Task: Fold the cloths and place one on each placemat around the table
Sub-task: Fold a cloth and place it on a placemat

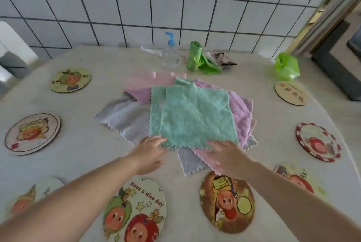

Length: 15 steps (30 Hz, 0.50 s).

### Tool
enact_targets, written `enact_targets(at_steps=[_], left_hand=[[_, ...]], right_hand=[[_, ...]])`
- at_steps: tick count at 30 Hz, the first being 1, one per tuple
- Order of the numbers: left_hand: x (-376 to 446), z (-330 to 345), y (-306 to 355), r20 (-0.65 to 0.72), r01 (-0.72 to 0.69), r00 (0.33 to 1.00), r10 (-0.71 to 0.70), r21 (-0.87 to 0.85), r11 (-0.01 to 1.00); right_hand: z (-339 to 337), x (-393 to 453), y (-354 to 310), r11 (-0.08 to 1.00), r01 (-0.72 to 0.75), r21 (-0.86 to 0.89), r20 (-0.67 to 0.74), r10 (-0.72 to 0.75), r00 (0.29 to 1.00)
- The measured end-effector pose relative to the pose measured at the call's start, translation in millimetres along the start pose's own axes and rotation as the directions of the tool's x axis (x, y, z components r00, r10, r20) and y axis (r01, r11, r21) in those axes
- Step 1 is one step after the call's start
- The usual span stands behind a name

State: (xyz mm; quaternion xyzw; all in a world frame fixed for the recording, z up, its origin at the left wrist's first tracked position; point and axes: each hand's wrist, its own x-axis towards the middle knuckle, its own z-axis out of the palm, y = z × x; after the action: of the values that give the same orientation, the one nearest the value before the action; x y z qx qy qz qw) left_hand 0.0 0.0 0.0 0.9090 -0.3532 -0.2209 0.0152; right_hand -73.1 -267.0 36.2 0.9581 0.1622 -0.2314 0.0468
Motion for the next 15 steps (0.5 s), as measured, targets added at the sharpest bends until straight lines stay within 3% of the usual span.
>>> enact_targets(at_steps=[2,5,9,15], left_hand=[[8,8,4,0.033,-0.007,0.999,0.007,0.008,1.000],[22,25,6,0.013,0.005,1.000,-0.005,-0.006,1.000],[43,49,-4,-0.263,-0.049,0.964,0.044,-0.013,0.999],[63,60,-26,-0.606,-0.158,0.784,0.132,0.010,0.987]], right_hand=[[9,4,5,0.998,0.004,0.062,-0.062,-0.001,0.998],[35,20,13,1.000,0.003,-0.017,-0.187,-0.006,0.982],[64,37,29,1.000,0.002,0.010,-0.297,0.001,0.955],[76,57,50,0.995,0.081,0.056,-0.615,-0.029,0.788]])
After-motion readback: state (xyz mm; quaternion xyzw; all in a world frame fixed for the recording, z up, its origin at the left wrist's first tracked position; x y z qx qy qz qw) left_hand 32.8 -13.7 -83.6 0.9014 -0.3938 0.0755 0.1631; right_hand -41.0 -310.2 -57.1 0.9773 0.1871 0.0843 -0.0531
